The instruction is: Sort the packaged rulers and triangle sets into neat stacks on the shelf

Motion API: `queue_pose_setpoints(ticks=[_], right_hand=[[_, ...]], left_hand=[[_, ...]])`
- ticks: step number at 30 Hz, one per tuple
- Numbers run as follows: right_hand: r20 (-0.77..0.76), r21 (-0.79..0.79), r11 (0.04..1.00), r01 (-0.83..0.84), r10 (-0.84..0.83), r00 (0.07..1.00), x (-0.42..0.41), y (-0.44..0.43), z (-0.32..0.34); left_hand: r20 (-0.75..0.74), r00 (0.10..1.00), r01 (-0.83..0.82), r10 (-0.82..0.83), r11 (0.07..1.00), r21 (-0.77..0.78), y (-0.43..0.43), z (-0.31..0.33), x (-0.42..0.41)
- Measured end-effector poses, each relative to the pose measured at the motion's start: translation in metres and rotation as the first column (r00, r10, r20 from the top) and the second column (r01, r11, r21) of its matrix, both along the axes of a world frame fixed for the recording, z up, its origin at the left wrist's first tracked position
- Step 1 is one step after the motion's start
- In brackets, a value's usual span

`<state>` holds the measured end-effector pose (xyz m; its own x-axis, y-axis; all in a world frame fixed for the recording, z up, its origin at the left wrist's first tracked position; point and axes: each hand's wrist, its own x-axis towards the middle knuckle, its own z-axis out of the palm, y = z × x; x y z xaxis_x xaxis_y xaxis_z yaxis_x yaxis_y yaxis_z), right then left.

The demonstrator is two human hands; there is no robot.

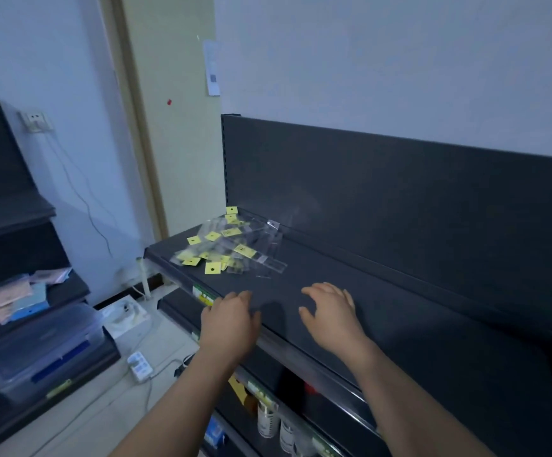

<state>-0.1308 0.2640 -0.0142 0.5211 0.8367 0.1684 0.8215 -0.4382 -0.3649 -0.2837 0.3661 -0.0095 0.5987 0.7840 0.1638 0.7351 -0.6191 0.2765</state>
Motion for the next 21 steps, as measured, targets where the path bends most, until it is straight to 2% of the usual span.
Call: queue_pose_setpoints(ticks=[5,15,21], right_hand=[[-0.014,-0.003,1.000,-0.004,0.004,1.000,0.022,0.046,-0.009],[-0.050,-0.035,0.999,-0.027,0.025,0.998,0.072,0.143,-0.024],[-0.143,-0.039,0.998,-0.053,0.047,0.989,0.072,0.205,-0.042]], left_hand=[[0.019,0.999,-0.037,0.038,0.999,-0.040,0.049,-0.009,0.011],[-0.015,0.992,-0.127,0.128,0.991,0.053,0.153,-0.017,0.050],[-0.051,0.990,-0.135,0.135,0.991,0.010,0.209,-0.030,0.059]])
